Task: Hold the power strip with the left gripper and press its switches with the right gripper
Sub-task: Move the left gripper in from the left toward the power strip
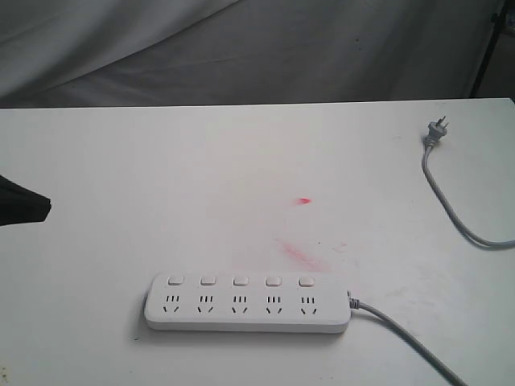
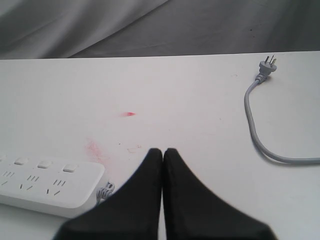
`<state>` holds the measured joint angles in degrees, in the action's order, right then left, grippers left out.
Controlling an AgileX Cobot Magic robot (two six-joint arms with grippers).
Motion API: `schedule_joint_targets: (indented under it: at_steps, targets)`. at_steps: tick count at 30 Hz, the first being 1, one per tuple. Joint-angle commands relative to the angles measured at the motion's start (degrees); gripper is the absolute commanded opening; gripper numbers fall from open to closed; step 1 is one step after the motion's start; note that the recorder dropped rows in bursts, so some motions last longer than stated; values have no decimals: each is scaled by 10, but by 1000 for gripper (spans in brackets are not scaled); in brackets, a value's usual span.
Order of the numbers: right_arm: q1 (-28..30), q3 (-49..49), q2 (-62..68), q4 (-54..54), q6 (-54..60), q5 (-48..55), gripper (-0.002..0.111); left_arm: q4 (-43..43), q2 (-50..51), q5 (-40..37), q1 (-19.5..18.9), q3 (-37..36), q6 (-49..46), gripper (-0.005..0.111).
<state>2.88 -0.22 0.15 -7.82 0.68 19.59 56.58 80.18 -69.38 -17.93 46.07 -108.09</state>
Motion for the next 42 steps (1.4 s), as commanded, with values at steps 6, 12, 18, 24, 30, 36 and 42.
schedule_joint_targets:
  at_steps: [6,12,18,24,30,36,42]
  targets:
    - [-1,2,-1,-3,2,-5,0,-22,1,-6,-1,1,27,1]
    - [-1,2,-1,-3,2,-5,0,-22,1,-6,-1,1,27,1]
    - [-1,2,-1,-3,2,-5,0,-22,1,-6,-1,1,27,1]
    - [-1,2,-1,-3,2,-5,0,-32,1,-6,-1,1,7,1]
    - [-1,2,-1,-3,2,-5,0,-77,1,-6,-1,1,-56,1]
    - [-1,2,-1,-3,2,-5,0,-91,1,-6,-1,1,-103,6]
    - [-1,2,-1,-3,2,-5,0,-91,1,-6,-1,1,-118,31]
